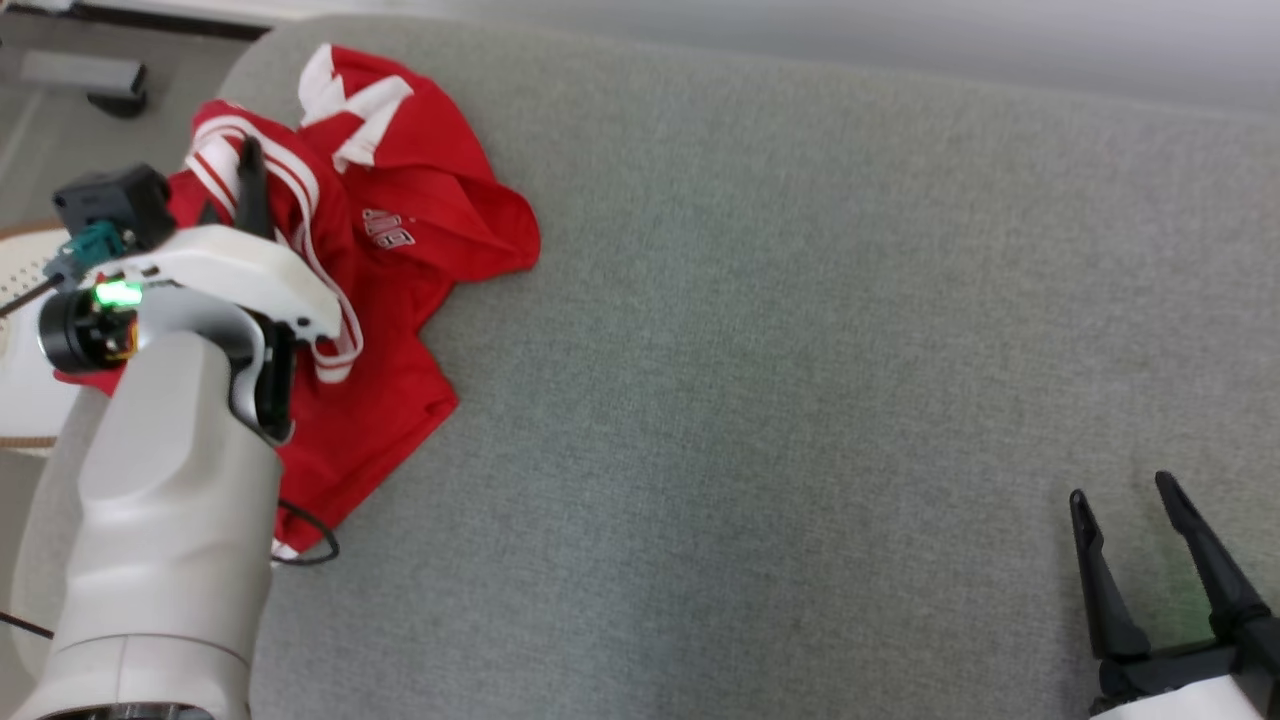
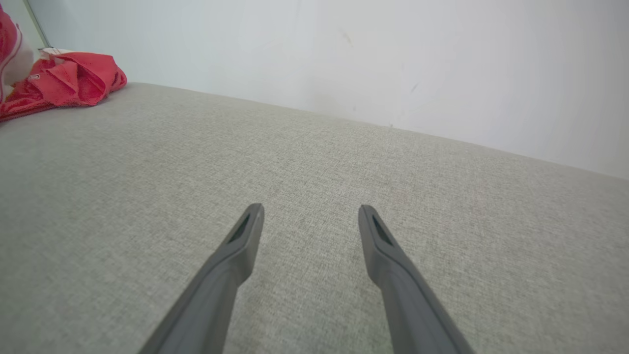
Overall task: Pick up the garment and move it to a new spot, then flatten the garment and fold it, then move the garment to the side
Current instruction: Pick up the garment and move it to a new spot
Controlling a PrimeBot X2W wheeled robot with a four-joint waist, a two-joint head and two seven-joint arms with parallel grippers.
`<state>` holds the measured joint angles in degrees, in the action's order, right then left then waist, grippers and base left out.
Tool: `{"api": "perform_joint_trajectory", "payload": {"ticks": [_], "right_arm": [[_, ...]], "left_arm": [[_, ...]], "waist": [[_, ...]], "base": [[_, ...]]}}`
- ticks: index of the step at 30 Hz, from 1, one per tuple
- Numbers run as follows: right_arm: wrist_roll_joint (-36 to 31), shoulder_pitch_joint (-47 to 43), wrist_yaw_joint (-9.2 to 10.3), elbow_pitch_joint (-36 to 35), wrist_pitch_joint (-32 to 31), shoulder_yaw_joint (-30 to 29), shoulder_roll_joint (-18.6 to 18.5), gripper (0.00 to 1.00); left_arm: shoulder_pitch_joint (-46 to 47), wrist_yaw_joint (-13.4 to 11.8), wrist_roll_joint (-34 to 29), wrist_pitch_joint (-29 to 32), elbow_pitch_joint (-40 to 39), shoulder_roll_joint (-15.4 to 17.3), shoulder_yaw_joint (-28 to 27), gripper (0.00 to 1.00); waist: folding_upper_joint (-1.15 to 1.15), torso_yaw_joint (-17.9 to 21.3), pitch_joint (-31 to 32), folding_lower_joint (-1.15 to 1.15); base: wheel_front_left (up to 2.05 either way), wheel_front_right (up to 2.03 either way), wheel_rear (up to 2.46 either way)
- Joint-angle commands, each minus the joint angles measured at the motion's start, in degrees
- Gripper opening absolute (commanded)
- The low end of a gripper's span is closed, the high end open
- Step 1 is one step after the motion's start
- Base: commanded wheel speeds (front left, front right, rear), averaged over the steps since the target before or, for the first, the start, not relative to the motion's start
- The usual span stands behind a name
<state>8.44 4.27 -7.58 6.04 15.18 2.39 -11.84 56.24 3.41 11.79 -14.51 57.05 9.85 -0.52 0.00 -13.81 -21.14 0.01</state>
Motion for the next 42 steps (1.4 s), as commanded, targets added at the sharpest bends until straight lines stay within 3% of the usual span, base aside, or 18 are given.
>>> {"api": "perform_joint_trajectory", "payload": {"ticks": [1, 7, 14, 23, 27, 33, 37, 38, 39, 40, 42], "right_arm": [[0.40, -1.06, 0.16, 0.51, -0.04, -0.05, 0.53, 1.00], [1.25, -3.29, 0.16, 2.00, -0.04, 0.47, 2.79, 1.00], [1.75, -5.82, 0.16, 2.57, -0.04, 1.00, 4.86, 1.00], [2.01, -6.28, 0.16, 1.90, -0.04, 0.89, 6.01, 1.00], [2.11, -5.40, 0.16, 1.97, -0.04, 1.13, 6.71, 1.00], [2.35, -4.07, 0.16, 2.45, -0.04, 1.72, 7.49, 1.00], [2.43, -3.32, 0.16, 2.66, -0.04, 1.91, 7.91, 1.00], [2.42, -3.23, 0.16, 2.73, -0.04, 1.86, 7.99, 1.00], [2.42, -3.12, 0.16, 2.82, -0.04, 1.95, 8.09, 1.00], [2.40, -3.03, 0.16, 2.98, -0.04, 2.09, 8.13, 1.00], [2.31, -2.95, 0.16, 3.25, -0.04, 2.01, 8.18, 1.00]], "left_arm": [[1.00, 0.52, 0.28, -0.36, -1.33, 0.55, 0.21, 0.00], [2.70, 2.15, 0.62, -0.02, -6.29, 1.28, 1.51, 0.00], [2.14, 3.77, 3.64, 7.57, -16.74, 0.27, 4.53, 0.00], [-8.82, 4.12, 13.82, 22.47, -40.72, -1.89, 13.68, 0.00], [-16.05, 4.12, 16.60, 26.42, -47.51, -3.28, 17.84, 0.00], [-23.62, 3.85, 17.96, 25.07, -45.33, -6.10, 25.39, 0.00], [-25.18, 3.35, 18.72, 19.69, -39.22, -6.67, 31.07, 0.00], [-25.30, 3.38, 20.09, 17.10, -38.19, -6.78, 32.81, 0.15], [-25.56, 3.37, 21.18, 15.21, -36.80, -6.83, 35.03, 0.51], [-25.92, 3.09, 22.60, 14.28, -35.17, -6.85, 37.30, 1.00], [-25.53, 2.64, 25.07, 12.12, -33.26, -6.81, 41.59, 1.00]], "waist": [[0.00, 0.90, 4.06, -0.01], [0.00, 3.11, 11.30, -0.01], [0.00, 7.60, 17.58, -0.01], [0.00, 15.06, 18.15, -0.01], [0.00, 18.88, 16.58, -0.01], [0.00, 23.73, 13.93, -0.01], [0.00, 25.72, 12.50, -0.01], [0.00, 26.02, 12.26, -0.01], [0.00, 26.34, 12.07, -0.01], [0.00, 26.64, 11.89, -0.01], [0.00, 26.81, 11.77, -0.01]], "base": [[0.00, 0.00, 0.00], [0.00, 0.00, 0.00], [0.00, 0.00, 0.00], [0.00, 0.00, 0.00], [0.00, 0.00, 0.00], [0.00, 0.00, 0.00], [0.00, 0.00, 0.00], [0.00, 0.00, 0.00], [0.00, 0.00, 0.00], [0.00, 0.00, 0.00], [0.00, 0.00, 0.00]]}}
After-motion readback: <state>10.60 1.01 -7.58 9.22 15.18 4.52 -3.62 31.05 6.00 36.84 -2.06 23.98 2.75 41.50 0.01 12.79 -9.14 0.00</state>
